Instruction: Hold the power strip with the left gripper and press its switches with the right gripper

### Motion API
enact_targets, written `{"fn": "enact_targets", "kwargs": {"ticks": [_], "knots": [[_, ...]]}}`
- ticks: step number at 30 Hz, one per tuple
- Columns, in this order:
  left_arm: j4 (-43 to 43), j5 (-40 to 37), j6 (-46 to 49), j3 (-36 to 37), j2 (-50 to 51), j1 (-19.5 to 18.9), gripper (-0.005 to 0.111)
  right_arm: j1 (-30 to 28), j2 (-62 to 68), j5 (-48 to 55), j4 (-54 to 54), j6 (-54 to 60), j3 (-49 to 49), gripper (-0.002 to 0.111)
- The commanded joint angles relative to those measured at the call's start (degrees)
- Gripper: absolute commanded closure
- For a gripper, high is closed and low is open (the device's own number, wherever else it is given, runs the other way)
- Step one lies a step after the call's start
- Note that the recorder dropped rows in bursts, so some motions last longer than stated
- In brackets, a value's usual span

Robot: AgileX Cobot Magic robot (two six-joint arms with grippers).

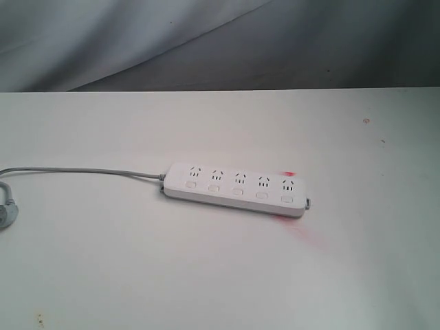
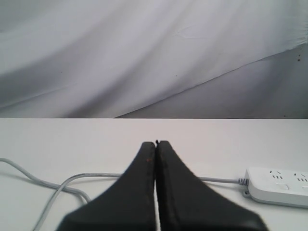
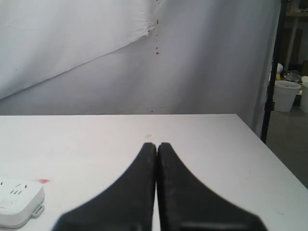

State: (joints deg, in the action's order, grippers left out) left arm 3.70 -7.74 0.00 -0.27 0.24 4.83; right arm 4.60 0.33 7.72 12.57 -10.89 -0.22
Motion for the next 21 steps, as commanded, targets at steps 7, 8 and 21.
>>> {"fn": "enact_targets", "kwargs": {"ticks": [7, 8, 21], "knots": [[0.25, -0.08, 0.45, 0.27, -0.24, -0.05, 0.107, 0.11, -0.33, 0.51, 0.63, 0.59, 0.22, 0.108], [0.25, -0.08, 0.45, 0.27, -0.24, -0.05, 0.107, 0.11, -0.33, 0.51, 0.63, 0.59, 0.22, 0.108], [0.25, -0.08, 0.45, 0.27, -0.24, -0.05, 0.107, 0.11, -0.33, 0.22, -10.74, 13.67, 0.22, 0.108]]}}
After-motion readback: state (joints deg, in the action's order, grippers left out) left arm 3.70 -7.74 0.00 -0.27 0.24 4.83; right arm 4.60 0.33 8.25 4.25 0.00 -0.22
